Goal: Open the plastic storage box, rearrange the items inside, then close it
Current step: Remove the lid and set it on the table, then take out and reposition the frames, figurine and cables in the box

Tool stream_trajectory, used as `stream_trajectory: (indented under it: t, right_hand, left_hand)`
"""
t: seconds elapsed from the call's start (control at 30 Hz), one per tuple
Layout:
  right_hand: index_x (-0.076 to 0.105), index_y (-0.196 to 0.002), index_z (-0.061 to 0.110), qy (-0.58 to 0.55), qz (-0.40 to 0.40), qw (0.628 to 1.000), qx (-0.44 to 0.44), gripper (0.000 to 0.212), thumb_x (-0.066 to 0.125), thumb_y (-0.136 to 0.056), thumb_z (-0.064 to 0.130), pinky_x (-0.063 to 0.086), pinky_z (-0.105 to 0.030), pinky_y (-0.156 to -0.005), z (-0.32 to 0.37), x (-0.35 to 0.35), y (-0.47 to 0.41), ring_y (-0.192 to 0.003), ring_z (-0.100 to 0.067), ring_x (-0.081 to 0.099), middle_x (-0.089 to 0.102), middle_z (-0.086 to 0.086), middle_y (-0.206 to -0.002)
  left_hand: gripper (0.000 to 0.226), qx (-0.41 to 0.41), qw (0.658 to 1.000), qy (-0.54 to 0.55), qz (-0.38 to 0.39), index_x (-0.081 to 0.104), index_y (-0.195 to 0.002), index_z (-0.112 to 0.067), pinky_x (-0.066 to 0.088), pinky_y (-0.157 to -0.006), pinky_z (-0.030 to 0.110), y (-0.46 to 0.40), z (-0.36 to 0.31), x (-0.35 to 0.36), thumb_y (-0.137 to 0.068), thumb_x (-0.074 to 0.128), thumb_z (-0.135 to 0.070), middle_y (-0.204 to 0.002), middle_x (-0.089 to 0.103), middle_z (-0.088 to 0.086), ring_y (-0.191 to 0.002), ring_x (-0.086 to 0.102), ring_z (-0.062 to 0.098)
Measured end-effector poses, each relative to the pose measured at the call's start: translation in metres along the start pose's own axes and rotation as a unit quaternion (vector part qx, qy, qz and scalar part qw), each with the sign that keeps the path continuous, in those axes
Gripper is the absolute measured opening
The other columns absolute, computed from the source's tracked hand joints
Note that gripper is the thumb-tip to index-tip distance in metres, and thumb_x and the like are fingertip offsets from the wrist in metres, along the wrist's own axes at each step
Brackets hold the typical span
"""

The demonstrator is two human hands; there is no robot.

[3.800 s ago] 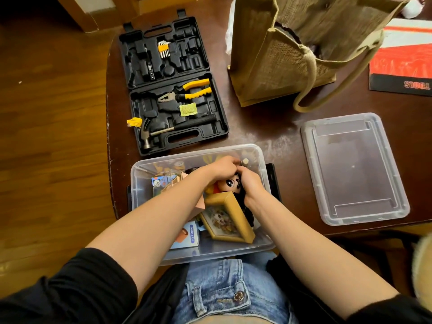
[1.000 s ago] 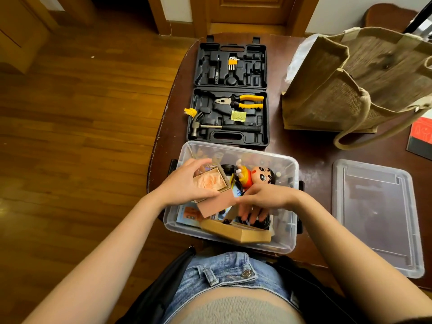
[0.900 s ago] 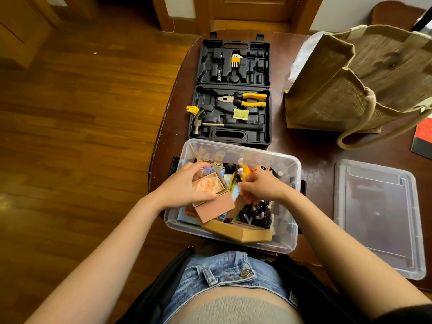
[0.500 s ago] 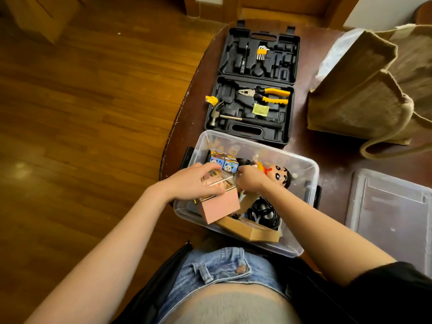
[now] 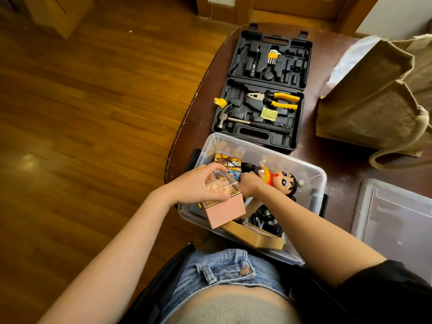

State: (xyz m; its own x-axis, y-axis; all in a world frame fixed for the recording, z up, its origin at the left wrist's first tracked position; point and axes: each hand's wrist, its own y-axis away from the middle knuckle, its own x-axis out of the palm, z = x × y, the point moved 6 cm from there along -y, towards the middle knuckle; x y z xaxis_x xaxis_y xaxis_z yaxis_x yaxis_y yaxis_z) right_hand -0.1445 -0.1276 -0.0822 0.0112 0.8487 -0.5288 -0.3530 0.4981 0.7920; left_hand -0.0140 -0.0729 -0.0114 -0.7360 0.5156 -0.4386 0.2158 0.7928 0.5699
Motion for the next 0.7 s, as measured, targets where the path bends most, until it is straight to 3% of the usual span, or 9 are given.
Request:
stream_trajectory:
  t: [0.07,0.17,0.3,0.43,0.7]
  right_hand:
    - [0.061,-0.096,0.004,0.020,0.020,1.000,0.005,0.024,0.052,-0.092,0.027,0.041,-0.032,-0.078,0.0017,0.0015,0.0010,-0.103,-0.027,0.052,0.060,-0.013,-0.098]
    - [0.053,-0.071,0.005,0.037,0.027,0.999,0.018,0.025,0.055,-0.090,0.020,0.043,-0.028,-0.060,0.0057,-0.0045,0.0037,-0.074,-0.022,0.055,0.055,-0.007,-0.075]
    - [0.049,-0.060,0.008,-0.017,0.099,0.994,0.038,0.032,0.055,-0.091,0.014,0.043,-0.021,-0.049,0.0090,-0.0027,0.0051,-0.039,-0.012,0.052,0.055,-0.001,-0.045]
    - [0.040,-0.062,0.011,-0.046,0.105,0.993,0.027,0.034,0.050,-0.093,0.021,0.031,-0.021,-0.046,0.0093,-0.0002,0.0059,-0.049,-0.014,0.036,0.040,-0.004,-0.060]
    - [0.047,-0.062,0.008,-0.042,0.072,0.996,0.037,0.031,0.059,-0.089,0.020,0.036,-0.020,-0.044,0.0049,0.0008,-0.0001,-0.050,-0.015,0.042,0.045,-0.006,-0.061]
  left_hand:
    - [0.061,0.001,1.000,-0.001,0.001,0.037,-0.124,-0.049,0.053,-0.076,0.028,0.0007,0.0001,0.0000,-0.073,0.072,-0.052,-0.112,0.050,-0.006,-0.094,0.059,0.010]
    - [0.062,0.001,1.000,-0.004,0.004,0.037,-0.125,-0.047,0.054,-0.080,0.032,0.0001,0.0004,-0.0004,-0.074,0.072,-0.052,-0.112,0.050,-0.005,-0.094,0.059,0.011]
    - [0.063,0.004,1.000,-0.013,0.005,0.037,-0.125,-0.048,0.049,-0.075,0.024,-0.0004,0.0003,-0.0011,-0.074,0.071,-0.054,-0.112,0.049,-0.006,-0.093,0.057,0.008]
    - [0.062,0.002,1.000,-0.010,0.000,0.036,-0.123,-0.052,0.045,-0.068,0.019,0.0012,0.0016,-0.0017,-0.072,0.072,-0.055,-0.110,0.048,-0.010,-0.091,0.057,0.005]
    - [0.058,0.002,1.000,0.031,0.000,0.036,-0.117,-0.057,0.053,-0.082,0.031,0.0062,0.0056,-0.0063,-0.072,0.072,-0.054,-0.109,0.052,-0.007,-0.094,0.059,0.011]
